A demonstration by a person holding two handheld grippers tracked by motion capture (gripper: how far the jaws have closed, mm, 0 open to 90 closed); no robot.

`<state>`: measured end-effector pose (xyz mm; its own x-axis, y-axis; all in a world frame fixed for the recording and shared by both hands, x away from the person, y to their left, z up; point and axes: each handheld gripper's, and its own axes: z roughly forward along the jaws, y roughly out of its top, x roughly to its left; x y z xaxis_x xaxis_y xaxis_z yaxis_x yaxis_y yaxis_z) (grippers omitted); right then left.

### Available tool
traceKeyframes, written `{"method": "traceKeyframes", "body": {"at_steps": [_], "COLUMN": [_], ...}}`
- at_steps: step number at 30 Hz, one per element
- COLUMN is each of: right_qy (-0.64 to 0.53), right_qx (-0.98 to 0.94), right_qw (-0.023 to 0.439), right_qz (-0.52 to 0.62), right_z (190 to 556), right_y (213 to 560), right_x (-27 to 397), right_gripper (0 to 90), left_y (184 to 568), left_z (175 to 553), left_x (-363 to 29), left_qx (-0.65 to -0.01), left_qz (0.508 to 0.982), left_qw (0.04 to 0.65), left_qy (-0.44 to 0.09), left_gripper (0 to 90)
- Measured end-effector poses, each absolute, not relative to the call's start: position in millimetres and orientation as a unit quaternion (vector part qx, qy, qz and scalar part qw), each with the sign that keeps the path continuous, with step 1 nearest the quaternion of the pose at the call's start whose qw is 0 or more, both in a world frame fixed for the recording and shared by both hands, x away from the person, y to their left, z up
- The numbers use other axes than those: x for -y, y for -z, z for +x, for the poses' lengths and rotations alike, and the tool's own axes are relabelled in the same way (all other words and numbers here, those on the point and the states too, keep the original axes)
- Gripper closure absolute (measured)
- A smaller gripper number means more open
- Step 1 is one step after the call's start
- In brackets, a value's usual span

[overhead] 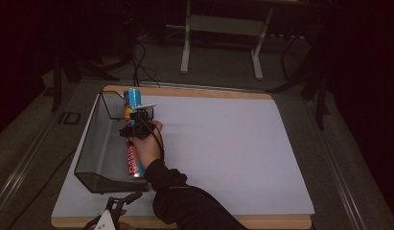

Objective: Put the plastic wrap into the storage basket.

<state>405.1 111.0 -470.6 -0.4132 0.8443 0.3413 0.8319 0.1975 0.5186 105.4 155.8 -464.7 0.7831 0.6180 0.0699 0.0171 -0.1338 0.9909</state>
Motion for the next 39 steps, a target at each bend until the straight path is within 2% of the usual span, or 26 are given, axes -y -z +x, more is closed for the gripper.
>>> {"method": "traceKeyframes", "body": {"at_steps": [11,15,18,23,28,39], "right_qy": [-0.313,-0.310,-0.318,-0.367,-0.376,-0.402], "right_qx": [-0.799,-0.807,-0.808,-0.798,-0.803,-0.809], "right_qw": [0.007,0.022,0.021,0.027,0.037,0.046], "right_qz": [0.513,0.502,0.495,0.477,0.461,0.426], "right_z": [410,410,410,408,403,379], "right_y": [467,465,464,442,427,417], "right_x": [-111,-109,-107,-92,-76,-22], "right_gripper": [26.9,25.5,22.0,18.3,18.3,17.7], "left_y": [465,465,465,465,465,466], "left_z": [106,106,106,106,107,108], "left_x": [-156,-156,-155,-155,-154,-152], "left_qx": [-0.225,-0.224,-0.223,-0.224,-0.224,-0.224], "left_qz": [0.712,0.713,0.713,0.714,0.715,0.717], "left_qw": [0.620,0.619,0.619,0.619,0.618,0.615], "left_qy": [-0.240,-0.240,-0.241,-0.241,-0.240,-0.240], "left_gripper": [2.9,2.9,2.9,2.9,2.9,2.9]}}
